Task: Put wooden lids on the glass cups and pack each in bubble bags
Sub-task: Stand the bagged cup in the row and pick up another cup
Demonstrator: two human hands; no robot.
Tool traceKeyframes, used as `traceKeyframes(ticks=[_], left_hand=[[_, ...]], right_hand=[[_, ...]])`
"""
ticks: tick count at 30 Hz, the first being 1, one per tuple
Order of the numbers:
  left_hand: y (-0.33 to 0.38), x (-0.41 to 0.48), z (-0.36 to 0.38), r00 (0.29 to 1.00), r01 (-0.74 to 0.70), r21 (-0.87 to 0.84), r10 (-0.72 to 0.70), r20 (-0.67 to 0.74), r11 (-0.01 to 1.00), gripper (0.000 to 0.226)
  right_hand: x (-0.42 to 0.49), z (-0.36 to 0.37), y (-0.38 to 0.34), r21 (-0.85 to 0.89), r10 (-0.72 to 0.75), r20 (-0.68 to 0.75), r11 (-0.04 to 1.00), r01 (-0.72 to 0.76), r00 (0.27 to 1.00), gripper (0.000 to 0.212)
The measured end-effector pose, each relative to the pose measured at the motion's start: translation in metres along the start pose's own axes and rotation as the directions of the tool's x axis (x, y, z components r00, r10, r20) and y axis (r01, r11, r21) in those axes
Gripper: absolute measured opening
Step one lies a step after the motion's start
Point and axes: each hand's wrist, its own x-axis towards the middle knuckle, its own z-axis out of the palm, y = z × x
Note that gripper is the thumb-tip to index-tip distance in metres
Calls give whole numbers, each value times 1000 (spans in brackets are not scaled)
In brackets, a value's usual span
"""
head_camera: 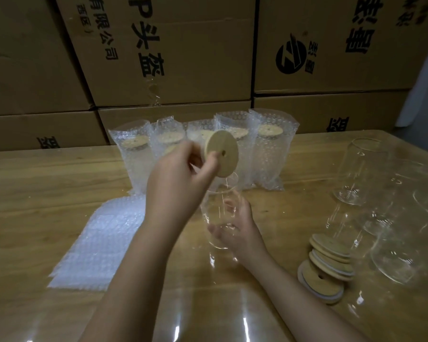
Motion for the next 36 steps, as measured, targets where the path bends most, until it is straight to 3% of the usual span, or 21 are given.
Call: traceKeyframes(ticks=[3, 8, 13, 16, 19, 36], left_hand=[[-19, 6, -3, 983, 160, -85, -152, 100, 983, 21], [-37, 5, 7, 940, 309, -244, -256, 225, 919, 20], [-46, 2, 24, 977, 173, -86, -160, 137, 981, 13], [-49, -2, 26, 989, 49, -162, -25, 143, 986, 43], [-52, -4, 30, 972, -133, -105, 151, 182, 986, 46], [-53, -14, 51, 995, 30, -351, 7, 101, 936, 27]], right_hand=[[0, -1, 4, -26, -12, 13, 1000, 12, 1000, 104], [1, 0, 7, 12, -34, 2, 999, 34, 999, 88], [1, -2, 7, 16, -17, -1, 1000, 17, 1000, 88], [1, -3, 7, 28, -9, 17, 1000, 9, 1000, 90], [0, -3, 6, 33, -8, 11, 999, 8, 1000, 89], [0, -3, 6, 1, 2, -7, 1000, -2, 1000, 90]])
